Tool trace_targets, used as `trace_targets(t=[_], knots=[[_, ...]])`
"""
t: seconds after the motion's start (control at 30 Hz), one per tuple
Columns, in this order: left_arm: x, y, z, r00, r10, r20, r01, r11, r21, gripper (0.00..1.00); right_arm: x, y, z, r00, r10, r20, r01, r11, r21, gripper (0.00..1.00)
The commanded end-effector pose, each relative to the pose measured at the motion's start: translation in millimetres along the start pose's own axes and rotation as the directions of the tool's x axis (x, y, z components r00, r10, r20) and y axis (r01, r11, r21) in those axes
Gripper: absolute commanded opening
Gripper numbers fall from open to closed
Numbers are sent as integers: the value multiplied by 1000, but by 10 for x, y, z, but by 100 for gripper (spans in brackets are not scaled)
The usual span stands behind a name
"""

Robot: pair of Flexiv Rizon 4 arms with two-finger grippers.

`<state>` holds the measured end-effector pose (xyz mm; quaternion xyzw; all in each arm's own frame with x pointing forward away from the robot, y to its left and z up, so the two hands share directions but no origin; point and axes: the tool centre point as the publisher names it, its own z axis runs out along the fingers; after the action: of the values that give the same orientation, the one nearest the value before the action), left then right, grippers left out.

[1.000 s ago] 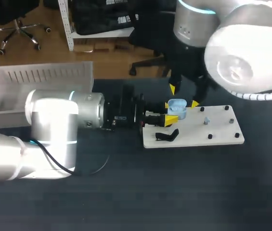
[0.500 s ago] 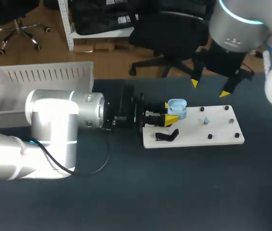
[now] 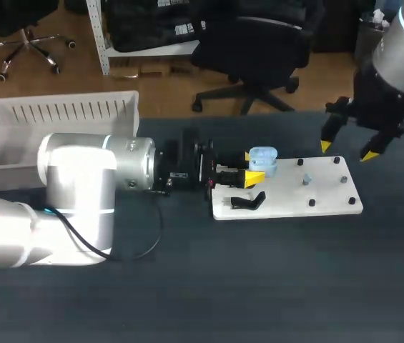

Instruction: Pick up each earbud case from the left stands, insert the matching earbuds, close the lid, and place the case in the box.

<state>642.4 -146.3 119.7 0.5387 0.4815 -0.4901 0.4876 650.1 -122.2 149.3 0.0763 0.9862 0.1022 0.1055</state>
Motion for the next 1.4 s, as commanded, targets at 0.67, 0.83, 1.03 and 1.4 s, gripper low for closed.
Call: trace_targets(t=[0.67,0.83,1.03,1.4], knots=[[10,-8,6,1000,3,3,-3,1000,-5,0,-104,46,899,998,48,-43,-44,996,73,56],[10,-8,6,1000,3,3,-3,1000,-5,0,-141,158,977,998,44,-41,-40,995,90,58],[10,-8,6,1000,3,3,-3,1000,-5,0,-203,242,1080,996,77,-44,-72,992,106,53],[10,-8,6,1000,3,3,-3,1000,-5,0,-277,265,1214,992,124,-31,-119,984,132,45]])
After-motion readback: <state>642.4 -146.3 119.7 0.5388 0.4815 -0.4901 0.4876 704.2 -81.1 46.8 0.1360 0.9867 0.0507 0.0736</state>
